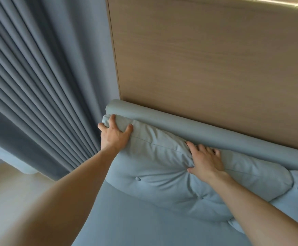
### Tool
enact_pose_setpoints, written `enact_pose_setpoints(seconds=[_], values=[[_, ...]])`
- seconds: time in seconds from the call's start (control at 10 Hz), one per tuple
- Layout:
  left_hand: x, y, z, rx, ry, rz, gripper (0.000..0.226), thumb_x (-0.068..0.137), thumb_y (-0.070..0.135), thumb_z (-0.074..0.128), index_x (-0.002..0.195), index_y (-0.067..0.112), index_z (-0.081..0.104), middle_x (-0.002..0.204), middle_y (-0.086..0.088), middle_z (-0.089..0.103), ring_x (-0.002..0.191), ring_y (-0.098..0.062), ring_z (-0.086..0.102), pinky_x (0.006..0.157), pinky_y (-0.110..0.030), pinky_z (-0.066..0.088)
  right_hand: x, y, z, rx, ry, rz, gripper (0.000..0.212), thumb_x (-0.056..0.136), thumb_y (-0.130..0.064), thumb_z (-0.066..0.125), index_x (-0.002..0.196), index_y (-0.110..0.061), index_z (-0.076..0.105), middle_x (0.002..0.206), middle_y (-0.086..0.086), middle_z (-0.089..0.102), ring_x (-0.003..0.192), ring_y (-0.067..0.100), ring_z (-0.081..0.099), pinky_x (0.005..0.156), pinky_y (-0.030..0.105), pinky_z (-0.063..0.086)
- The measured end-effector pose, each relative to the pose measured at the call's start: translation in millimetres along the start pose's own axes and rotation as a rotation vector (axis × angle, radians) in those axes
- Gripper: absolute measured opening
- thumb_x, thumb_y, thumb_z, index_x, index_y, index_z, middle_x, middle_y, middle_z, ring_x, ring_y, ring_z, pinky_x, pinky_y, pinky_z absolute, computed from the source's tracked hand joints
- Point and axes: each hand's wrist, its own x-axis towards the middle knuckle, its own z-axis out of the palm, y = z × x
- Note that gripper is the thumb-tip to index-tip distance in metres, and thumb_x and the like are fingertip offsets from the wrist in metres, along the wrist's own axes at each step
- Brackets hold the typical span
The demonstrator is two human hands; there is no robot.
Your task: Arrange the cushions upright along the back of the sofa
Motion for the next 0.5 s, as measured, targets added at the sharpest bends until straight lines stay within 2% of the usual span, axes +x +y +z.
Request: enact_pose_setpoints(seconds=[0.2, 0.3, 0.4, 0.5], values=[[0, -11, 14, -0.001, -0.037, -0.044, 0.095, 0.081, 0.078, 0.048, 0.159, 0.035, 0.013, 0.143, -0.016, 0.024, 0.113, -0.046, 0.056, 0.095, -0.053, 0.053, -1, -1, 3, -0.005, -0.002, 0.025, 0.099, 0.078, -0.054, 0.078, 0.153, -0.042, 0.013, 0.142, -0.002, 0.050, 0.134, 0.023, 0.046, 0.109, 0.049, 0.028], [11, -16, 12, 0.032, -0.118, -0.048, 0.097, 0.081, 0.080, 0.048, 0.160, 0.038, 0.010, 0.150, -0.015, 0.018, 0.129, -0.047, 0.045, 0.105, -0.057, 0.045, -9, -8, 7, 0.015, -0.004, 0.051, 0.113, 0.076, -0.057, 0.079, 0.157, -0.041, 0.002, 0.154, 0.000, 0.038, 0.145, 0.021, 0.034, 0.114, 0.057, 0.021], [10, -9, -5, 0.187, -0.103, -0.079, 0.096, 0.083, 0.082, 0.046, 0.161, 0.040, 0.009, 0.164, -0.015, 0.004, 0.145, -0.046, 0.026, 0.118, -0.057, 0.029, -31, -13, -5, 0.035, -0.041, 0.108, 0.120, 0.078, -0.061, 0.075, 0.158, -0.039, -0.012, 0.169, 0.004, 0.010, 0.156, 0.023, 0.008, 0.118, 0.060, 0.012], [-15, -13, -17, 0.321, 0.036, 0.057, 0.088, 0.092, 0.072, 0.043, 0.162, 0.036, 0.004, 0.171, -0.013, -0.013, 0.156, -0.040, -0.004, 0.124, -0.059, 0.006, -77, -13, -12, 0.060, -0.071, 0.123, 0.118, 0.083, -0.064, 0.069, 0.157, -0.039, -0.018, 0.171, 0.001, -0.008, 0.157, 0.024, -0.007, 0.120, 0.058, 0.009]])
